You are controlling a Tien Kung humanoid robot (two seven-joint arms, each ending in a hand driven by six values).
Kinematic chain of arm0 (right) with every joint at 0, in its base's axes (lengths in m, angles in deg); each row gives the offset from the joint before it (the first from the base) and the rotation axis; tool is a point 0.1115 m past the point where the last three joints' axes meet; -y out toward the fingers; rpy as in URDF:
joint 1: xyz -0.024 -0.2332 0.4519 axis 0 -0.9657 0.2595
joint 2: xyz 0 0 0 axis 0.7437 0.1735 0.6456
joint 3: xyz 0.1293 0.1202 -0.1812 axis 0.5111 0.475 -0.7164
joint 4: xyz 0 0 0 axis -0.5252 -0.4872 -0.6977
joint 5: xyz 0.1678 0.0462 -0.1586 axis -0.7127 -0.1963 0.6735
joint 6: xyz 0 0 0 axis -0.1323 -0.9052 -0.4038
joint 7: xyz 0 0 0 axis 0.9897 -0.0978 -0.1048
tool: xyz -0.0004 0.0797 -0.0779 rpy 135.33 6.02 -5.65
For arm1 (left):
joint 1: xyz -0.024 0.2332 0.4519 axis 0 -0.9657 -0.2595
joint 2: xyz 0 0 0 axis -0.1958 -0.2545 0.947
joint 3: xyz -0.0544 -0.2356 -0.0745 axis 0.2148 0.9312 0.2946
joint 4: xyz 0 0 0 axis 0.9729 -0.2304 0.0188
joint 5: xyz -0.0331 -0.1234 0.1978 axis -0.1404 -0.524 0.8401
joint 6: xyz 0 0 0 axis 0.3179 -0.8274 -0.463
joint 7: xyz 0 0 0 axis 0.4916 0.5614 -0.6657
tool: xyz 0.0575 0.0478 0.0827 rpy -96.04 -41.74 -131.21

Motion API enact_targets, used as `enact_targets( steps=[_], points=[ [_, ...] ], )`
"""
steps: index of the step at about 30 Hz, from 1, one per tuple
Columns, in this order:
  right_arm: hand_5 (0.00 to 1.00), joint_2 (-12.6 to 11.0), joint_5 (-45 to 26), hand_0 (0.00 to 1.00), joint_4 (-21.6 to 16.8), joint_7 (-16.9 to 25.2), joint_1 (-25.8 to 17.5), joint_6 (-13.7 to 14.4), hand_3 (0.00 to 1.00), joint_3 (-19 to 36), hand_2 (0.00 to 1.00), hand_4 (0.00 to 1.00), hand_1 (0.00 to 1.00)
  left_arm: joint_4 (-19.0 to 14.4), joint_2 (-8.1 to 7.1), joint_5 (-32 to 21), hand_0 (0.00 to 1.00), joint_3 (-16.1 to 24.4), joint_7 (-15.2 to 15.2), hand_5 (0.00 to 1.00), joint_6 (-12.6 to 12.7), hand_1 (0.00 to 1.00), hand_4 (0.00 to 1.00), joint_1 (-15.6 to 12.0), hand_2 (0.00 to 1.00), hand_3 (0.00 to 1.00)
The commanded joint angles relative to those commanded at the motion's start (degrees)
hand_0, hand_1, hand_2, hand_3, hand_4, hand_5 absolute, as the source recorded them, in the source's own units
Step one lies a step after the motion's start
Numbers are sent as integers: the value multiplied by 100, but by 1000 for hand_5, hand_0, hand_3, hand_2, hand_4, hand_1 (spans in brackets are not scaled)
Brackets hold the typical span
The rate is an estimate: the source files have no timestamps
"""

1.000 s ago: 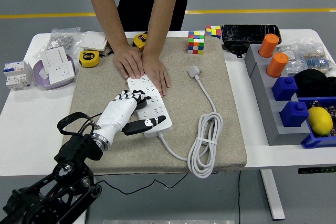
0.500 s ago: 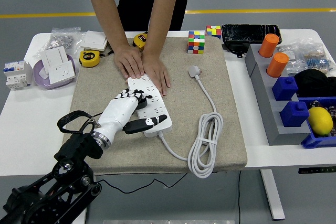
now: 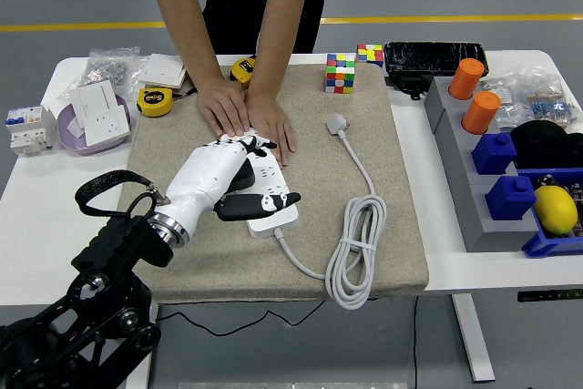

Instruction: Pick up the plug,place it near the board,insert it into the board,press the button

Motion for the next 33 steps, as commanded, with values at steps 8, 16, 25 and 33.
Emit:
enact_targets(
  steps=[8,16,25,33],
  points=[
    [974,-5,-13,836,0,2,5,2,765,-5,723,998,727,0,-101,-156,143,12,-553,18,-1230,61,448,17,163,812],
    [974,-9,16,837,0,-11,6,-2,765,-4,723,998,727,0,-21,-132,136,-214,-503,9,-1078,59,449,137,163,911],
    [976,-13,17,836,0,-12,0,0,764,-40,723,998,727,200,114,-125,135,-480,-356,2,-996,58,455,291,164,930],
    [975,-13,35,834,0,-15,-17,-3,765,-34,724,998,727,781,130,-78,136,-576,-258,2,-976,58,452,295,164,923]
  ],
)
